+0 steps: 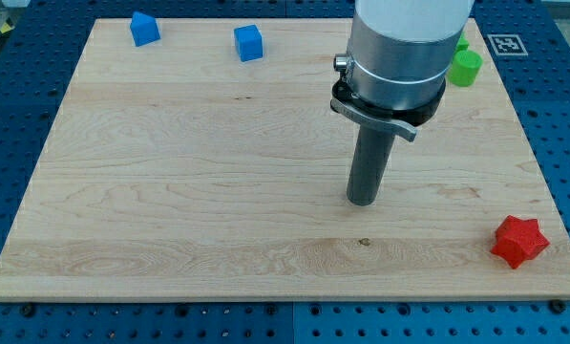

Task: Point your arm at the red circle

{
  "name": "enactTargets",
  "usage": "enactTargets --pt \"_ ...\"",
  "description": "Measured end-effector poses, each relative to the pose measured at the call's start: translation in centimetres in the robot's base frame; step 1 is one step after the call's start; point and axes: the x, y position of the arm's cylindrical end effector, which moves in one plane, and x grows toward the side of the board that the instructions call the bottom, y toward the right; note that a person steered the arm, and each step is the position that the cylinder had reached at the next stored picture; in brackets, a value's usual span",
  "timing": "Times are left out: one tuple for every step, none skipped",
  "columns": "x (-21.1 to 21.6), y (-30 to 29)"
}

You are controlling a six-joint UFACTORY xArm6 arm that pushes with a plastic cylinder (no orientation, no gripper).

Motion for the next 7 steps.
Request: enactTargets --pt "-0.1 0.0" --pt "-2.9 1.6" --pt "-7.5 5.7" --pt "-10.1 12.6" --pt "-10.1 21.7" --pt "-10.1 26.3" --pt "-12.9 26.5"
